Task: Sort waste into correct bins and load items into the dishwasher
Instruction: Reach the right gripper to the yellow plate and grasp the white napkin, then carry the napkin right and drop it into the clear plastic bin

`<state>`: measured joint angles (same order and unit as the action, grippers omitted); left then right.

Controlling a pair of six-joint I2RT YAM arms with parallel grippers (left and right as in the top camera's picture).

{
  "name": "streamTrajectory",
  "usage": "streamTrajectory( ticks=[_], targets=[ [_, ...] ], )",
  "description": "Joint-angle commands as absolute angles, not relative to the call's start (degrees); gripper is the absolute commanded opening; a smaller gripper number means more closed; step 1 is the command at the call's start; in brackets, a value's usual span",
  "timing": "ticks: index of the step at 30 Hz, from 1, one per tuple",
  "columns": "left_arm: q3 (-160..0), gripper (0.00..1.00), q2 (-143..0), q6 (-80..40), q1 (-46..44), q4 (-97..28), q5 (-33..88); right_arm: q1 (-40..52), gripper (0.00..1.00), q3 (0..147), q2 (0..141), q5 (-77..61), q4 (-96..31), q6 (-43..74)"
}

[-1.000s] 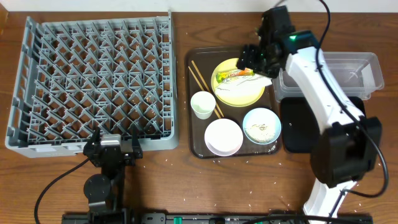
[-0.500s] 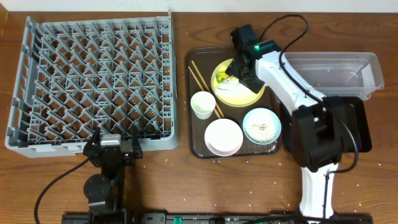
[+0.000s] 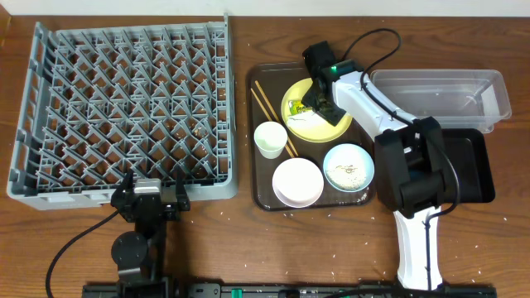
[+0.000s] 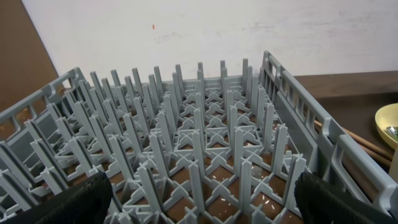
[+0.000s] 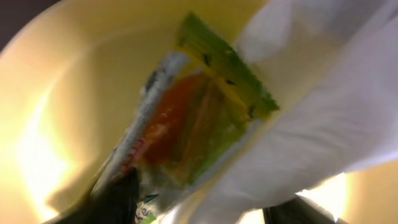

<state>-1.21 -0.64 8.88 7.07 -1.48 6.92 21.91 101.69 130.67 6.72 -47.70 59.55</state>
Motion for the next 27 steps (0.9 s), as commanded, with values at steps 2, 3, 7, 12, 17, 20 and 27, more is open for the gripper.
streamTrajectory(
  ticks=[2, 3, 7, 12, 17, 20, 27],
  targets=[
    [-0.2, 0.95, -0.3, 9.2, 7.3, -3.4, 7.5, 22.2, 0.04, 102.3, 133.6, 6.5, -47.7, 60.3],
    [-0.2, 0.95, -0.3, 9.2, 7.3, -3.4, 7.5, 22.2, 0.01, 102.3, 133.6, 6.4, -47.8, 60.2],
    [-0.2, 0.95, -0.3, 9.2, 7.3, -3.4, 7.5, 22.2, 0.01, 102.5, 133.3, 5.4, -47.8, 57.4],
    [-0.2, 0.95, -0.3, 9.2, 7.3, -3.4, 7.5, 22.0, 0.01, 104.9, 129.5, 3.4, -51.1, 51.5],
    [-0.2, 0.95, -0.3, 9.2, 7.3, -3.4, 7.5, 20.8, 0.01, 108.1, 121.8, 3.4, -57.1, 49.5],
    [-0.2, 0.95, -0.3, 9.2, 7.3, -3.4, 7.5, 19.3, 0.01, 108.1, 116.8, 3.6, -58.9, 49.0],
    [-0.2, 0.95, -0.3, 9.2, 7.3, -3.4, 7.5, 12.0, 0.01, 108.1, 110.2, 6.9, -63.6, 49.3]
  ],
)
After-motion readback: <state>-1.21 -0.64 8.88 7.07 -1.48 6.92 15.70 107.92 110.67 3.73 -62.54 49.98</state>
